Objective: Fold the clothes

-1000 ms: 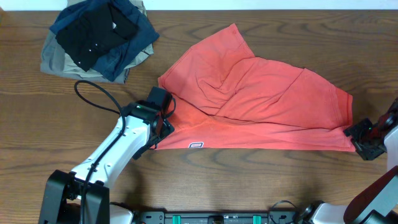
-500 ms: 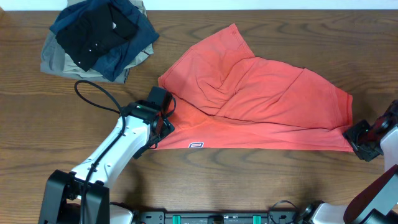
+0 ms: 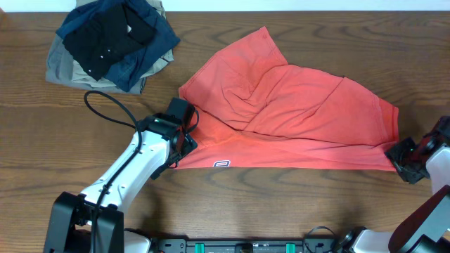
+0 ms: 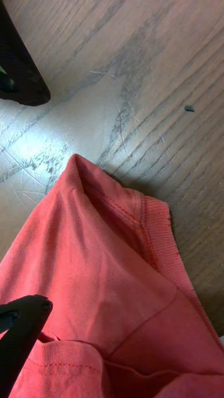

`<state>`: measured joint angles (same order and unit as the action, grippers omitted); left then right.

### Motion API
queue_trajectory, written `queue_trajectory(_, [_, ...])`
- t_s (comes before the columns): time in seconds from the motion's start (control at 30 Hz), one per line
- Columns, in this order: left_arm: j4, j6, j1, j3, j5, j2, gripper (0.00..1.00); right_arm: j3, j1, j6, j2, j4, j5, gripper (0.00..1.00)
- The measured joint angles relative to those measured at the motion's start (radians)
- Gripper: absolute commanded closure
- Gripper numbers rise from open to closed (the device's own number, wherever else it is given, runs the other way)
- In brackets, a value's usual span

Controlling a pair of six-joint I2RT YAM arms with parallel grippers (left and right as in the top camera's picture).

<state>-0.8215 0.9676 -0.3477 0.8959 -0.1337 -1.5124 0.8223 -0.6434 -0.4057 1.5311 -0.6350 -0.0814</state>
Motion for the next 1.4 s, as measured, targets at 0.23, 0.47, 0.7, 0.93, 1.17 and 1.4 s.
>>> queue_trajectory(0.23, [0.000,0.000,0.000,0.000,0.000,0.000,0.02,-0.007,0.000,0.000,0.000,0.027,-0.008,0.58])
queue_trajectory(0.47, [0.000,0.000,0.000,0.000,0.000,0.000,0.02,-0.022,0.000,0.000,0.000,0.046,-0.009,0.61])
queue_trajectory(0.7, [0.000,0.000,0.000,0.000,0.000,0.000,0.02,-0.039,0.000,0.003,0.000,0.050,-0.012,0.74])
queue_trajectory(0.93, [0.000,0.000,0.000,0.000,0.000,0.000,0.02,-0.039,0.000,-0.001,0.000,0.064,-0.016,0.85])
queue_trajectory(1.17, [0.000,0.000,0.000,0.000,0.000,0.000,0.02,-0.039,0.000,-0.001,0.000,0.069,-0.016,0.99])
queue_trajectory(1.4, [0.000,0.000,0.000,0.000,0.000,0.000,0.02,-0.040,0.000,-0.003,0.000,0.098,-0.029,0.99])
